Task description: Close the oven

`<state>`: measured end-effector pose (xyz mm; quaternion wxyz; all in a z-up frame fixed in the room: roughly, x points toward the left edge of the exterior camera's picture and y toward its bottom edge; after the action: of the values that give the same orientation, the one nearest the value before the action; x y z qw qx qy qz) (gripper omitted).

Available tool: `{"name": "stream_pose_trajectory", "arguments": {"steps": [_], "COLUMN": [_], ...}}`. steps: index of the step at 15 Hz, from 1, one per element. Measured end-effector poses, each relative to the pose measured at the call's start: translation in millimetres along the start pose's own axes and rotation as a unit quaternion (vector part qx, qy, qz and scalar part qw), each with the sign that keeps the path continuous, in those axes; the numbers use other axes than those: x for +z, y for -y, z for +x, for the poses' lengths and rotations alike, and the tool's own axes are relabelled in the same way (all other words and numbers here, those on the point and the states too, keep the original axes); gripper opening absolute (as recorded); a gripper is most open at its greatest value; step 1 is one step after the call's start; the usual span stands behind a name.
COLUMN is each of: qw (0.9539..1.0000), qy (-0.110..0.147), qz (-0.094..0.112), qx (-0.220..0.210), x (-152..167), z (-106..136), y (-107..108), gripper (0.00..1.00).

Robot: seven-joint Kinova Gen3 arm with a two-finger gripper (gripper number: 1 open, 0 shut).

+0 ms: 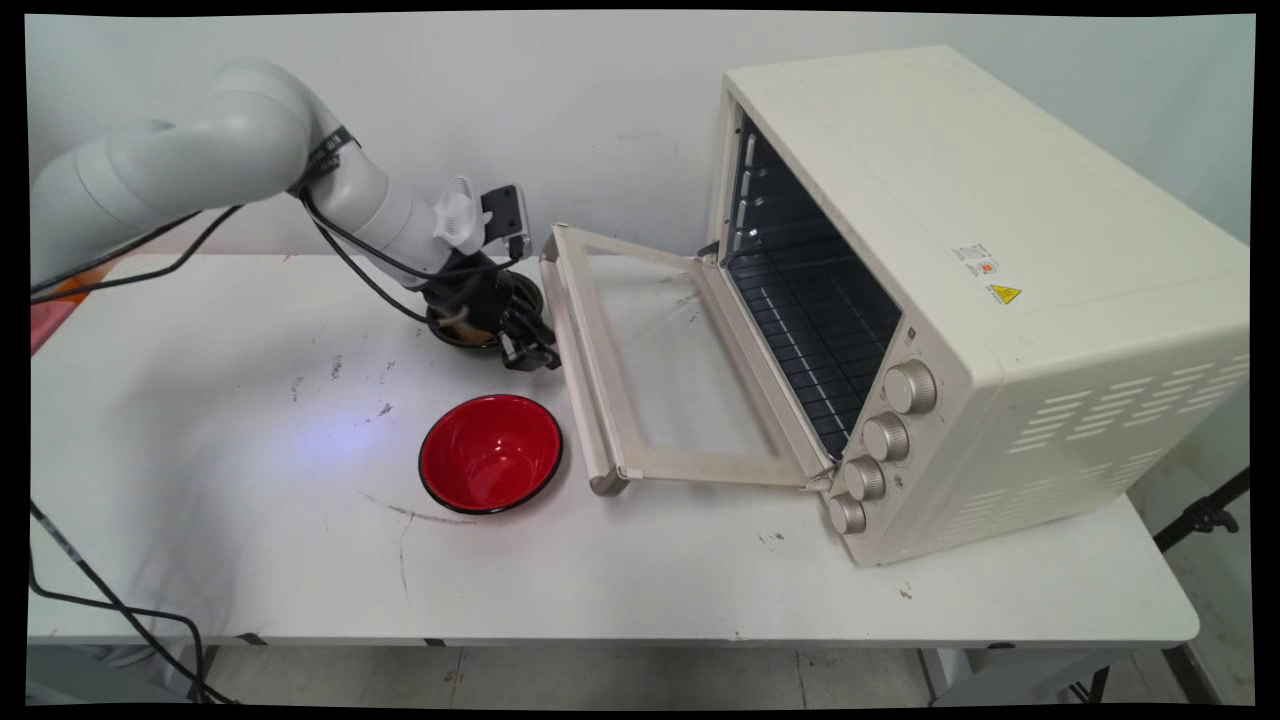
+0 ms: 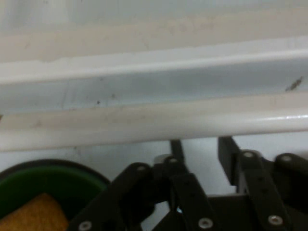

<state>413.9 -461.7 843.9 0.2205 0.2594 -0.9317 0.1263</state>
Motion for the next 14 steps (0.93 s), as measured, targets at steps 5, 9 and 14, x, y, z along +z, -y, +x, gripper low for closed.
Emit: {"name": "stream_pose_trajectory", "arguments": {"steps": [5, 9, 14], "qw": [0.9993, 0.9971, 0.9912], "qy": [-0.036, -0.076, -0.132], "qz": [0.000, 0.001, 0.001], "qx": [0.004, 0.006, 0.010], "x": [1, -13, -45], "z": [7, 21, 50], "y": [-3, -8, -15], "gripper": [0.00, 0.00, 0.00]}}
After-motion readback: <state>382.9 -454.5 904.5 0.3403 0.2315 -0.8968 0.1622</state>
